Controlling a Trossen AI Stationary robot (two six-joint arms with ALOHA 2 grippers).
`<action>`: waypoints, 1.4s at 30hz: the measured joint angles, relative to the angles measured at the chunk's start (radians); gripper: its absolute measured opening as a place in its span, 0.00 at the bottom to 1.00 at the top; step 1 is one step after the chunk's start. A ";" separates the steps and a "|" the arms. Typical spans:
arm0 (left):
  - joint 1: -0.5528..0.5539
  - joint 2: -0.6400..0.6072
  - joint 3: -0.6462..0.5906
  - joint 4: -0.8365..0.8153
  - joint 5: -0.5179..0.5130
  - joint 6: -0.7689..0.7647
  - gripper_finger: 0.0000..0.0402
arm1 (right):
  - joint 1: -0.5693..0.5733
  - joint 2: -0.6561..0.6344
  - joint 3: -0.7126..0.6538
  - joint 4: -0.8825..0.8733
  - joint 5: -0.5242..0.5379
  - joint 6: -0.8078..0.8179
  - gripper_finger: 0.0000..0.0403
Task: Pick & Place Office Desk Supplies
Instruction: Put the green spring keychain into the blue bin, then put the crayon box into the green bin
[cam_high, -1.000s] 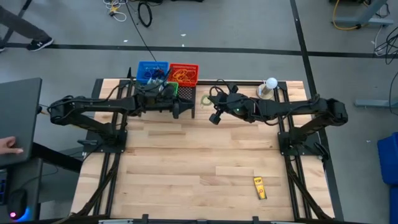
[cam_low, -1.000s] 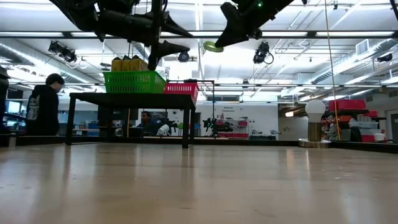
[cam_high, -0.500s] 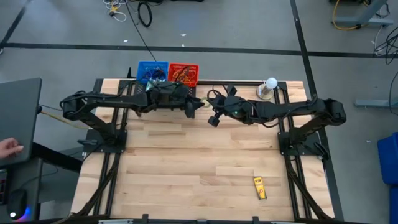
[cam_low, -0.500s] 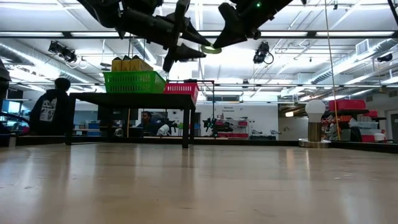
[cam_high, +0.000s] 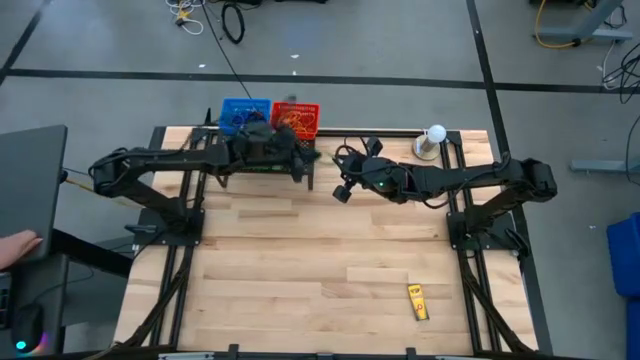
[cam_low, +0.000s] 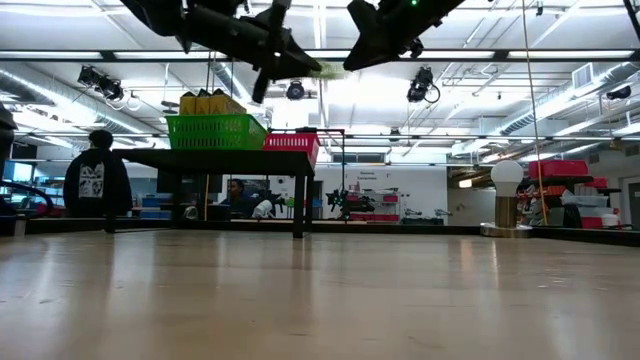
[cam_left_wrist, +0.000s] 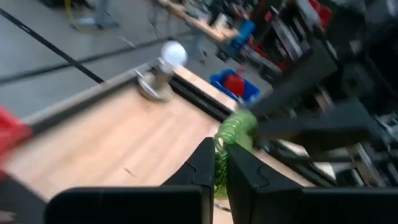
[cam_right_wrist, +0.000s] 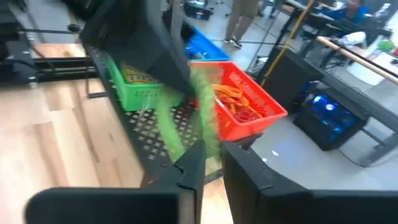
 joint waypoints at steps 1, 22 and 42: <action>0.016 -0.017 0.000 -0.007 -0.001 0.005 0.05 | 0.000 0.000 0.000 0.004 0.013 0.000 0.15; 0.662 -0.278 0.000 -0.440 0.032 0.014 0.05 | -0.010 -0.001 0.000 0.000 0.021 0.054 0.05; 0.845 -0.113 -0.001 -0.466 0.229 0.070 0.33 | -0.024 -0.001 0.000 -0.021 -0.005 0.155 0.04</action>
